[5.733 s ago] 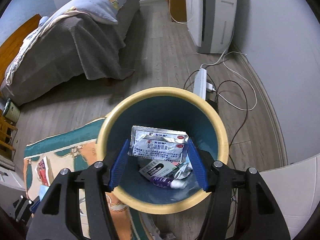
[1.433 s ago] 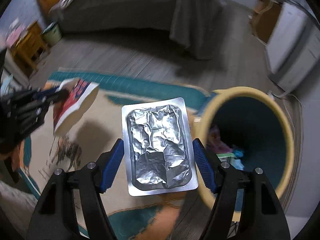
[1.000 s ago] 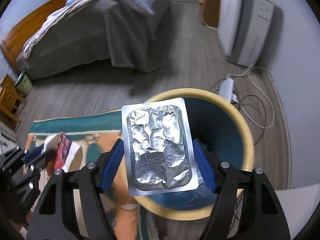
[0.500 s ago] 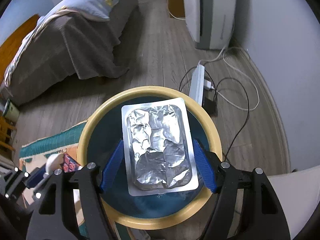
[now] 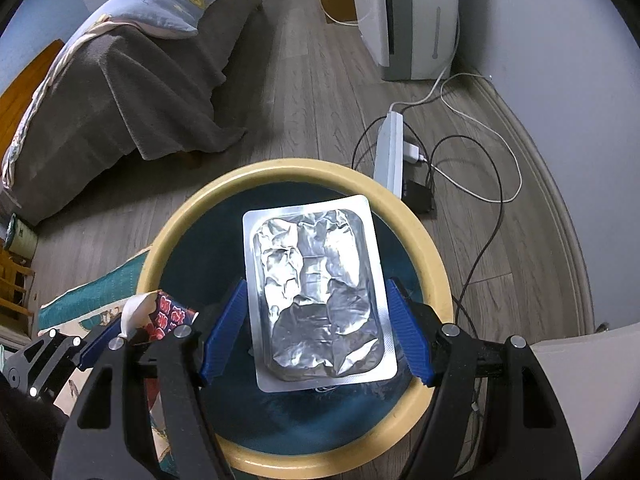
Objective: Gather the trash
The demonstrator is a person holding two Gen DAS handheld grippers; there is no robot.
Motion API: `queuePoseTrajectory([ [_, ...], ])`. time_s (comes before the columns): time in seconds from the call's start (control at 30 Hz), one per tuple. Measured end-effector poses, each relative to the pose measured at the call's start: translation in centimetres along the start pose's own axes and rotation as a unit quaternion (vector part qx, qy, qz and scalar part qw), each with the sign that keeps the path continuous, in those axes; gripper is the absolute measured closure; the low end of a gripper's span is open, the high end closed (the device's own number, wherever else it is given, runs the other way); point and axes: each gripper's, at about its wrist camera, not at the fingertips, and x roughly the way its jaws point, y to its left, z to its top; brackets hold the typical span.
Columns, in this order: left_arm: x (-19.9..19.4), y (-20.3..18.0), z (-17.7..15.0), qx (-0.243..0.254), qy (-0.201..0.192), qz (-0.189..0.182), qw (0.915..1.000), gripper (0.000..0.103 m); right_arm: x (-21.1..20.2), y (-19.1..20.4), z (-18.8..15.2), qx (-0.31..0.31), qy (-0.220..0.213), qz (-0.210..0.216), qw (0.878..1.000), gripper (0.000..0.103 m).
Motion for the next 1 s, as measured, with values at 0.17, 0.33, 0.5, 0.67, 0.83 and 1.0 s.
queuePoseTrajectory([
  [0.17, 1.0, 0.0, 0.2, 0.000, 0.008, -0.009, 0.9999, 0.082, 1.3, -0.5, 0.1, 0.016, 0.012, -0.001, 1.000, 0.033],
  [0.33, 1.0, 0.7, -0.3, -0.014, 0.009, -0.014, 0.9998, 0.066, 2.4, -0.7, 0.1, 0.032, 0.014, 0.008, 0.999, 0.033],
  [0.5, 0.4, 1.5, -0.7, -0.024, 0.002, -0.016, 0.9996, 0.060, 2.8, -0.1, 0.4, 0.032, -0.001, 0.018, 0.999, 0.032],
  [0.67, 0.2, 2.5, -1.2, -0.036, 0.001, -0.014, 0.9992, 0.053, 3.4, -0.5, 0.2, 0.034, 0.006, 0.001, 0.999, 0.020],
  [0.83, 0.2, 3.1, -1.7, -0.055, 0.004, -0.019, 0.9983, 0.053, 3.3, -1.4, -0.4, 0.039, 0.015, -0.010, 0.999, 0.020],
  [1.0, -0.6, 3.0, -1.8, -0.063, 0.004, -0.028, 0.9976, 0.051, 1.8, -1.0, -0.4, 0.037, 0.011, -0.007, 0.999, 0.020],
])
